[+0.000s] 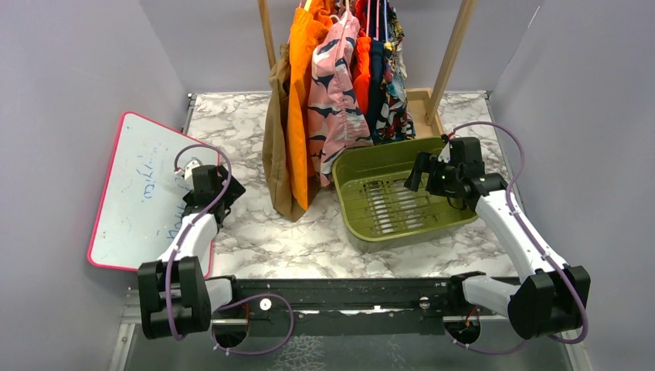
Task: Remove the shorts from the hanger
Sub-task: Move the distractor to the center of the board, then move the basket to the center of the board.
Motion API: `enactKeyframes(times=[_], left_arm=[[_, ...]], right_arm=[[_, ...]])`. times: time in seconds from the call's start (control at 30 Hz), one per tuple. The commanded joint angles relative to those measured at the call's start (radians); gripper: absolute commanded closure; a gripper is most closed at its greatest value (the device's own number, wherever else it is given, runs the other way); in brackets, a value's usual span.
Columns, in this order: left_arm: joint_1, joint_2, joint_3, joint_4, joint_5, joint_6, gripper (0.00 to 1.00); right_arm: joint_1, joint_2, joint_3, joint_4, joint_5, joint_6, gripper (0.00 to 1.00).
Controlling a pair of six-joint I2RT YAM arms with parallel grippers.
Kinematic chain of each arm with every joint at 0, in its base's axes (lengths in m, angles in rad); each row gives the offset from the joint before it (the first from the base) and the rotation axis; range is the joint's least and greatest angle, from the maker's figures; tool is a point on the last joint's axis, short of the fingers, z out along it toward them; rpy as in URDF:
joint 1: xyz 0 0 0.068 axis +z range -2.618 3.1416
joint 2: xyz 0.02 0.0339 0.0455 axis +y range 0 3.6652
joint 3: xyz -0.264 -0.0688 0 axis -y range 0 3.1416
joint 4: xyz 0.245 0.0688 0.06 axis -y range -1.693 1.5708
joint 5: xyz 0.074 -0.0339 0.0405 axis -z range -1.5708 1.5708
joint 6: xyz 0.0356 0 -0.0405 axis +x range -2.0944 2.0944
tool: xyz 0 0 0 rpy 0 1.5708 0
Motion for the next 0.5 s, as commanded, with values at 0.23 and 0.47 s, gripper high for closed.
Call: enactKeyframes(times=[0.23,0.47], left_arm=[[0.011,-0.130,0.052,-0.080,0.152,0.043,0.02],[0.008,-0.209,0.032,-0.108,0.463,0.000,0.04]], right_arm=[[-0.004,-0.031,0.039,-0.002,-0.018,-0.002,0.01],[-0.004,0.082,0.094,0.007,0.349,0.054,0.01]])
